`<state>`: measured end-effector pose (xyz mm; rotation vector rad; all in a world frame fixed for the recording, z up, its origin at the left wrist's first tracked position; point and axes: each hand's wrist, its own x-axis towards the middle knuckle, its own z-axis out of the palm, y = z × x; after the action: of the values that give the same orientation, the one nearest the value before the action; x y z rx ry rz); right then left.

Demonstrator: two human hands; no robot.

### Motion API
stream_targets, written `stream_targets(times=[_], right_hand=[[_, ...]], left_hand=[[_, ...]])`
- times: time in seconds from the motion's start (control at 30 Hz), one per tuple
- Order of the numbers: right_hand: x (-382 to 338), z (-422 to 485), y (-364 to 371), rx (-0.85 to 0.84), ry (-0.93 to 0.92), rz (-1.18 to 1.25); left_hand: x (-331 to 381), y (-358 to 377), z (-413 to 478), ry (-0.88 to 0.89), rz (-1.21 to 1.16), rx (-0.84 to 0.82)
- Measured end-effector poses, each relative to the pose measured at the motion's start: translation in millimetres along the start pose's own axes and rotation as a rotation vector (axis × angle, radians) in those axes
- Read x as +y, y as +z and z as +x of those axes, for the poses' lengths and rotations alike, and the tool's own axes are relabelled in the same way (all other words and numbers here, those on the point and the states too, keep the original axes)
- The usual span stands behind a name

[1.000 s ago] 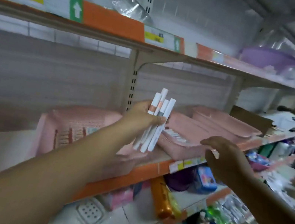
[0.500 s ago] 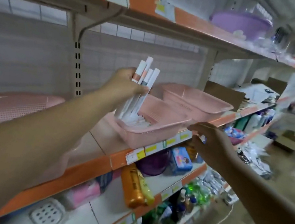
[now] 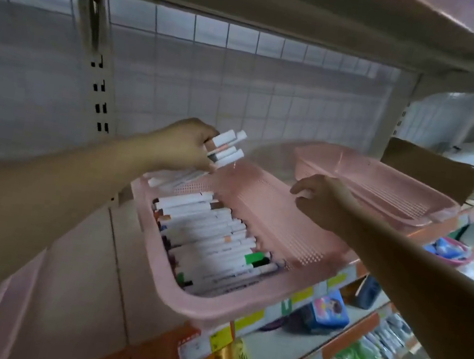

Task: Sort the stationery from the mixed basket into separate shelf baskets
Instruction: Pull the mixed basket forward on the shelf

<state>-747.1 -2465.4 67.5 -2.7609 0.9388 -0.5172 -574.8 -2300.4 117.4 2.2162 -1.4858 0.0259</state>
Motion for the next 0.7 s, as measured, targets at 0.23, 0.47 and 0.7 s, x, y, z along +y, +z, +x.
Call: stream_targets(times=[0.23,0.47,0.7], right_hand=[[-4,58,33,-0.203,-0.184,-0.071],[-5,84,32,-0.353,-0.382,-0.267],[-3,94,50,-0.379,-0.465,-0.38]], left_hand=[[-34,42,39,-0.036,0.281,-0.139],[-54,80,50,-0.212,0.41,-0.083],[-61,90,53,-0.329,0.396,-0.14]])
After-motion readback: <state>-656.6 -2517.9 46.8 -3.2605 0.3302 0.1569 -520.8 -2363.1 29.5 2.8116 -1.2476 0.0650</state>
